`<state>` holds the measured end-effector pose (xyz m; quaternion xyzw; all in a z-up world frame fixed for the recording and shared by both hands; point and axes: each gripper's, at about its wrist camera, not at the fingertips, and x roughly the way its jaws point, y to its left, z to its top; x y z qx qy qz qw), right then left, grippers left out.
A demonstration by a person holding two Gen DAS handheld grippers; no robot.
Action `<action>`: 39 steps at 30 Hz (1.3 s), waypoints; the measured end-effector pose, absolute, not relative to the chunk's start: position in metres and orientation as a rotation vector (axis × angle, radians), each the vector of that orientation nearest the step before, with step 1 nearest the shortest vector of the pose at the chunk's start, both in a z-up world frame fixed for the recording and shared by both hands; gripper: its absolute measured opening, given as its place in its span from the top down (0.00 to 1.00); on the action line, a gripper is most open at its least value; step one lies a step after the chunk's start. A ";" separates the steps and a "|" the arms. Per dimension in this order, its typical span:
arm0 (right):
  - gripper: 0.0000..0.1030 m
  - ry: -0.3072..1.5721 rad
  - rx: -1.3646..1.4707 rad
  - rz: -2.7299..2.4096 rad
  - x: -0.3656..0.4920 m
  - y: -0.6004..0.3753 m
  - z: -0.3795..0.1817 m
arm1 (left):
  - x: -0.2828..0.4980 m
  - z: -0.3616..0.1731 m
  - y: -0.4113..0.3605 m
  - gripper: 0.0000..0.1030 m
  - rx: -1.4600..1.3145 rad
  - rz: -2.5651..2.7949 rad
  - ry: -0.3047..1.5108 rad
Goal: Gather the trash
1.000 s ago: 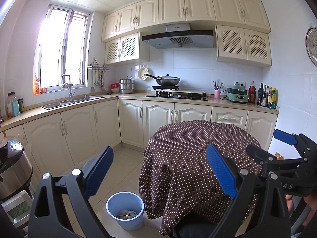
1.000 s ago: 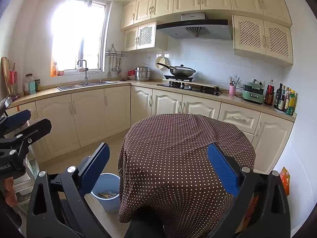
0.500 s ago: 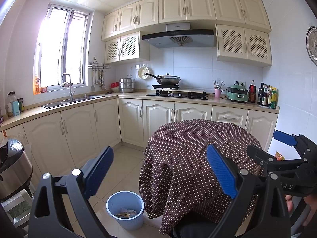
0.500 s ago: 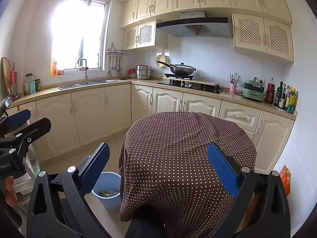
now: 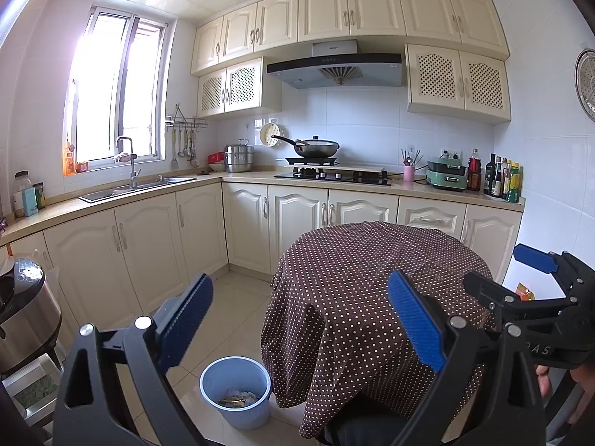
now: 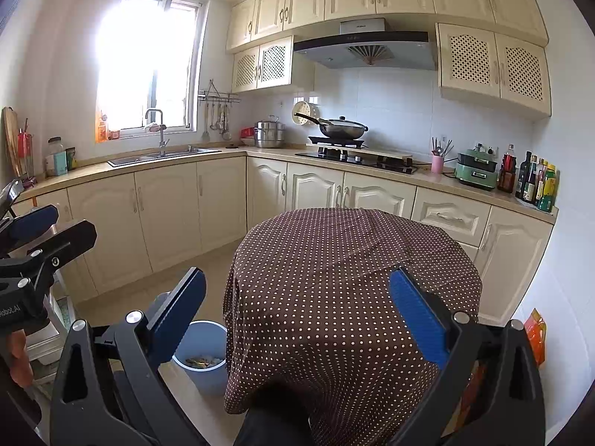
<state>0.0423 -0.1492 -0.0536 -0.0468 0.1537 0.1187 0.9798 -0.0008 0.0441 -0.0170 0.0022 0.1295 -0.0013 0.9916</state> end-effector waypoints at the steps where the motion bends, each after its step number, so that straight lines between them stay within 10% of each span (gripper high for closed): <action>1: 0.07 0.310 -0.094 0.240 0.043 -0.149 -0.053 | -0.001 -0.018 0.045 0.10 0.004 -0.002 0.261; 39: 0.07 0.439 -0.105 0.272 0.125 -0.133 -0.075 | 0.081 -0.054 0.075 0.10 -0.008 0.074 0.431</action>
